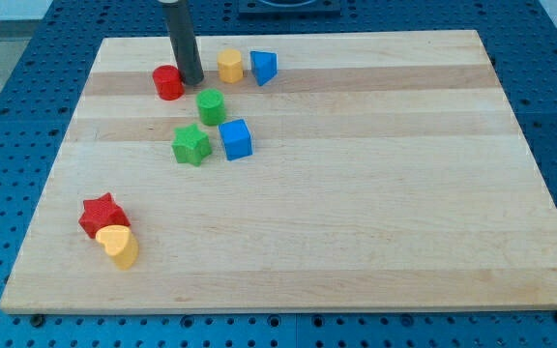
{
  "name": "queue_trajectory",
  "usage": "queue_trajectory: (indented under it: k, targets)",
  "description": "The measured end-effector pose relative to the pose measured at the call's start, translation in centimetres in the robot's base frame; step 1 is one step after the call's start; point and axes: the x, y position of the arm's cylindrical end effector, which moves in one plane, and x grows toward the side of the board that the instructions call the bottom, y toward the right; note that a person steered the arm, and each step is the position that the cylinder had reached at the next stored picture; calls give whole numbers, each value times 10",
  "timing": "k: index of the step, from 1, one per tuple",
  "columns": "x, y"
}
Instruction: Slide the red circle to the red star
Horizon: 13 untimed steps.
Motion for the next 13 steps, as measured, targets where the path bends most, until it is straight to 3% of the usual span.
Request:
queue_trajectory:
  k: [5,9,12,13]
  targets:
    - [0,-49]
    - [-33,-78]
    - [-25,-85]
    - [-3,-85]
